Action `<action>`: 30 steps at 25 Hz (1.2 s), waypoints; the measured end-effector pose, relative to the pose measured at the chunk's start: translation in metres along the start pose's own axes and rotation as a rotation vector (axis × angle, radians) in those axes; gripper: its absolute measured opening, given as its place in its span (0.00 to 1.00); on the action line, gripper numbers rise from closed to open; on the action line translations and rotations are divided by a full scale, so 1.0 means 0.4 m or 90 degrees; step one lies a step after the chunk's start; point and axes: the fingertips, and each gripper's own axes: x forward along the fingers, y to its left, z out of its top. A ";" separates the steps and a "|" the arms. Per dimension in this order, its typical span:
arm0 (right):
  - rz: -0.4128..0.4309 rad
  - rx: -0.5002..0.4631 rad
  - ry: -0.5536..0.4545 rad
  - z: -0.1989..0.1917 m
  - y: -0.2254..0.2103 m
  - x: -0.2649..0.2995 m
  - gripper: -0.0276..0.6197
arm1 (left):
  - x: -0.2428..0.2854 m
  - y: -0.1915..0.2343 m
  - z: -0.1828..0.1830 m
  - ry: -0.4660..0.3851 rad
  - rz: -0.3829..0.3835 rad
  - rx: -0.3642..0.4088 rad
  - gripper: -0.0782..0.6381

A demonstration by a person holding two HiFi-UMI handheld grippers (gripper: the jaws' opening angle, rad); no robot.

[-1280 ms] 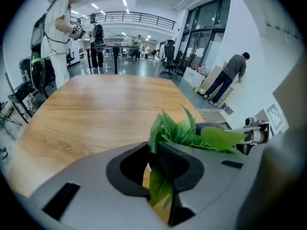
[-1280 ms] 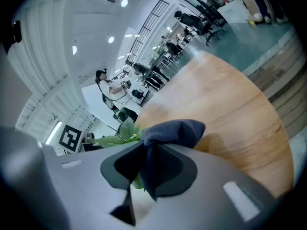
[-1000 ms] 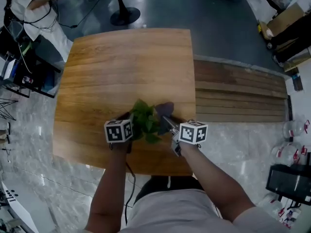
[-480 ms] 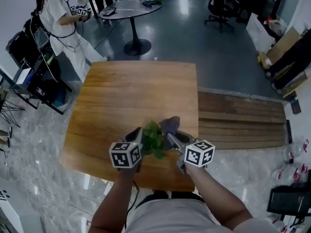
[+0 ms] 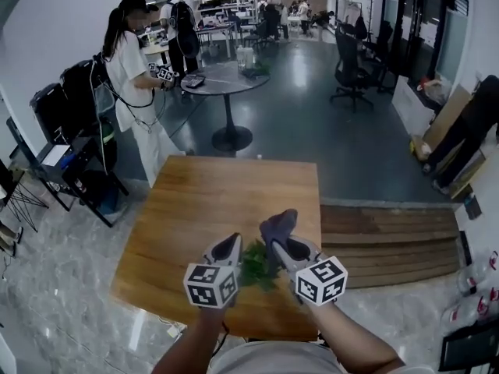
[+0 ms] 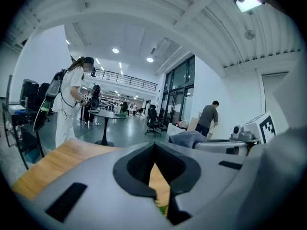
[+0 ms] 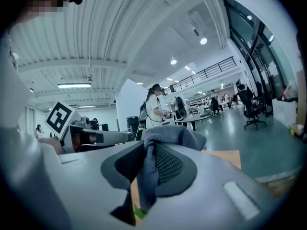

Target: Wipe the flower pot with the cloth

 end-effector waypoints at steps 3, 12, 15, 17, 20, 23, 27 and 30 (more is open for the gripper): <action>-0.009 -0.028 -0.023 0.065 0.034 -0.012 0.14 | -0.031 -0.010 0.062 -0.024 -0.001 0.015 0.12; -0.031 -0.069 -0.067 0.185 0.083 -0.028 0.14 | -0.073 -0.031 0.155 -0.058 0.009 0.048 0.12; -0.044 -0.073 -0.073 0.198 0.087 -0.022 0.14 | -0.078 -0.013 0.164 -0.061 0.010 0.043 0.12; -0.049 -0.074 -0.071 0.196 0.084 -0.018 0.14 | -0.076 -0.011 0.166 -0.060 0.009 0.045 0.12; -0.052 -0.076 -0.066 0.184 0.079 -0.021 0.14 | -0.068 -0.026 0.164 -0.058 0.004 0.051 0.12; -0.056 -0.078 -0.070 0.179 0.086 -0.021 0.14 | -0.067 -0.033 0.159 -0.058 -0.003 0.052 0.12; -0.062 -0.079 -0.070 0.180 0.089 -0.014 0.14 | -0.066 -0.028 0.158 -0.058 -0.006 0.052 0.12; -0.065 -0.078 -0.070 0.175 0.084 -0.010 0.14 | -0.060 -0.024 0.153 -0.059 -0.007 0.051 0.12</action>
